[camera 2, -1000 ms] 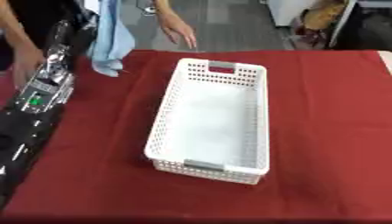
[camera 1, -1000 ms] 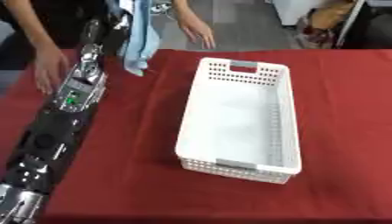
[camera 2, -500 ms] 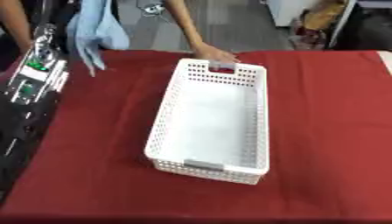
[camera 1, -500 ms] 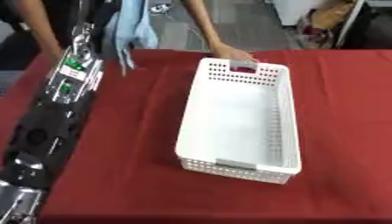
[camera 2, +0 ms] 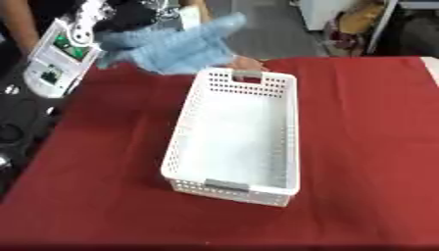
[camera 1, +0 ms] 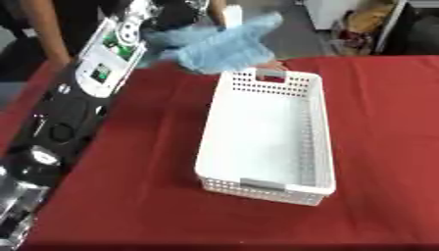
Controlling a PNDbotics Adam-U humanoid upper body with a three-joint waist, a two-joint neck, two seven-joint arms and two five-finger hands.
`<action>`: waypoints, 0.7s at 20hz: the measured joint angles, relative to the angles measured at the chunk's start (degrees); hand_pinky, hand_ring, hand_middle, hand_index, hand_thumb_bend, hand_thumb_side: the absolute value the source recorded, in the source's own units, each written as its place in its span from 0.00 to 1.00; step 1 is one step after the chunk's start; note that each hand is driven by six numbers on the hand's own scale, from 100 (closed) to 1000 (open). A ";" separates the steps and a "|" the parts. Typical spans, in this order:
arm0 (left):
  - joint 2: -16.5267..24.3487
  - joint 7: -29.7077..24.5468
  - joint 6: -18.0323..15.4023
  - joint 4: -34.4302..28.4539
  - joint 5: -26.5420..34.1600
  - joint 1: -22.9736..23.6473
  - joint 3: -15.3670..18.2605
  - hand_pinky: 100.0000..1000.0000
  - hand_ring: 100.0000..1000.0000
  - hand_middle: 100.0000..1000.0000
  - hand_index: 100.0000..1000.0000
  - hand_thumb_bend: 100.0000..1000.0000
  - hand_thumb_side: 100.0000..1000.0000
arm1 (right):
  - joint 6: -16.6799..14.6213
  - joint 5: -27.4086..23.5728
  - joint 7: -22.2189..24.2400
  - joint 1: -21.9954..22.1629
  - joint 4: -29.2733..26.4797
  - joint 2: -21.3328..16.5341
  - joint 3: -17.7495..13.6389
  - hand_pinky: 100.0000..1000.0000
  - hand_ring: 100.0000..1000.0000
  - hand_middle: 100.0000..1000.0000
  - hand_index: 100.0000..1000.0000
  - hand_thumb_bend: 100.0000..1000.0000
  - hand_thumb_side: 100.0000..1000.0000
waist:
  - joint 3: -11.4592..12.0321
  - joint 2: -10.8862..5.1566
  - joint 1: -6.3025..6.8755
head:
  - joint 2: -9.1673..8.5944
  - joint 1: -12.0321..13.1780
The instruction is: Pick up objects on the table and place them in the box.
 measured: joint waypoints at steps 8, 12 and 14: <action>-5.44 -10.81 -3.56 5.13 -11.45 -2.62 -7.13 0.00 0.00 0.08 0.18 0.00 0.15 | 0.22 -0.21 0.24 -0.04 0.00 0.00 0.07 0.79 0.94 0.87 1.00 0.00 0.94 | -0.44 0.00 0.08 | 0.00 0.44; -7.18 -14.34 -6.18 7.49 -15.49 -2.71 -9.74 0.00 0.00 0.20 0.31 0.00 0.12 | 0.23 -0.24 0.26 -0.08 0.00 0.00 0.29 0.79 0.94 0.87 1.00 0.00 0.94 | -0.52 0.00 0.10 | 0.00 0.68; -8.00 -16.38 -7.77 8.39 -17.03 -2.67 -10.87 0.17 0.20 0.46 0.60 0.11 0.30 | 0.23 -0.25 0.27 -0.09 0.00 0.00 0.33 0.79 0.94 0.87 1.00 0.00 0.94 | -0.55 0.00 0.11 | 0.00 0.69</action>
